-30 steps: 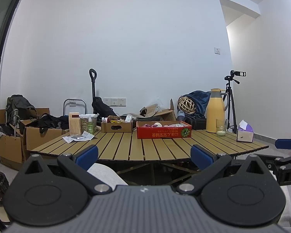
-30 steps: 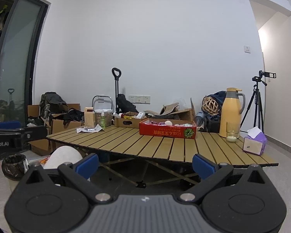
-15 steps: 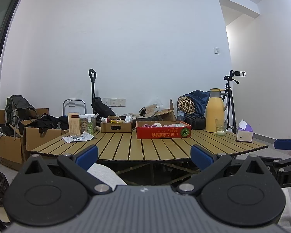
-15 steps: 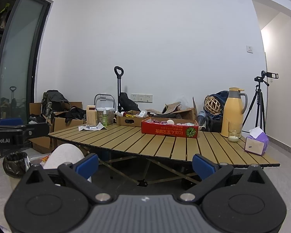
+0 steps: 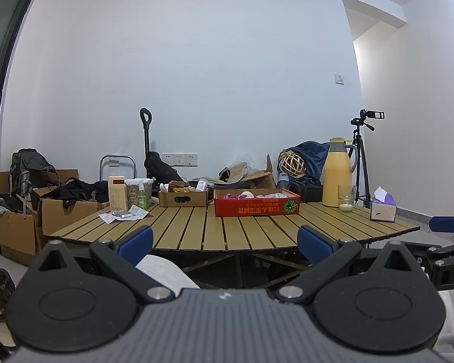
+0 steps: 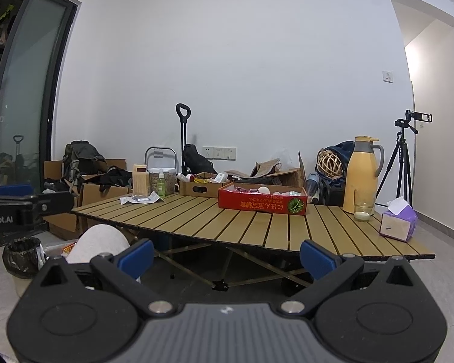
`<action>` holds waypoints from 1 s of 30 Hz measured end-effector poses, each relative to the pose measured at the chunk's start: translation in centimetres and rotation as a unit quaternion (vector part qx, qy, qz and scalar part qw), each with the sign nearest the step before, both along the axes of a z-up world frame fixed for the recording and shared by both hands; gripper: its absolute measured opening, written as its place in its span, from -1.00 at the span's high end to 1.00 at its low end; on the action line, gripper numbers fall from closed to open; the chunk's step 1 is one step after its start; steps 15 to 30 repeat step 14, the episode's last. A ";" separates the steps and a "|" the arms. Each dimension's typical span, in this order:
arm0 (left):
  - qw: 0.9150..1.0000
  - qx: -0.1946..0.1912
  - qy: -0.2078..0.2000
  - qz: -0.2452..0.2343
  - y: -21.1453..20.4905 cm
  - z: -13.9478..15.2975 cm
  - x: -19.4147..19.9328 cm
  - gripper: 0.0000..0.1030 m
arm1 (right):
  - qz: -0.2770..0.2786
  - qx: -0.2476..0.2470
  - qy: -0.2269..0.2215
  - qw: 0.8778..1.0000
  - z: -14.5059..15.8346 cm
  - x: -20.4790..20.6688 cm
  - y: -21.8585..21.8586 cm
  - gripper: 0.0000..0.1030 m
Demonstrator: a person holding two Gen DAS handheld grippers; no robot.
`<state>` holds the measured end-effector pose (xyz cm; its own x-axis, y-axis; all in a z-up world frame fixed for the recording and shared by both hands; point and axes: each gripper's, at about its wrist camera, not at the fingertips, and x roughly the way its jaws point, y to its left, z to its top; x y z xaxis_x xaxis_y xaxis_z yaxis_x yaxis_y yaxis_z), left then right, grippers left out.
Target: Organize soft objects
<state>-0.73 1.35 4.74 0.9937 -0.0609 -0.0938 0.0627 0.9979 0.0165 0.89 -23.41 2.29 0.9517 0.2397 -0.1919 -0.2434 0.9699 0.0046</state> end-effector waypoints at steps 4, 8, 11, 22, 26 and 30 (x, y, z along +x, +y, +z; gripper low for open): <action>1.000 0.000 0.000 0.000 -0.1 -0.1 0.0 -1.00 | -0.002 0.002 0.001 1.000 -0.1 0.2 -0.1 -1.00; 1.000 -0.001 0.000 0.000 -0.2 -0.2 0.0 -1.00 | -0.003 0.001 -0.001 1.000 -0.1 0.1 0.0 -1.00; 1.000 -0.001 -0.002 -0.002 -0.3 -0.2 -0.1 -1.00 | -0.003 0.001 0.000 1.000 -0.2 0.1 -0.1 -1.00; 1.000 -0.001 -0.002 -0.003 -0.2 -0.3 -0.1 -1.00 | -0.003 0.001 0.000 1.000 -0.3 0.1 0.0 -1.00; 1.000 -0.001 -0.002 -0.003 -0.2 -0.3 -0.1 -1.00 | -0.003 0.001 0.000 1.000 -0.3 0.1 0.0 -1.00; 1.000 -0.001 -0.002 -0.003 -0.2 -0.3 -0.1 -1.00 | -0.003 0.001 0.000 1.000 -0.3 0.1 0.0 -1.00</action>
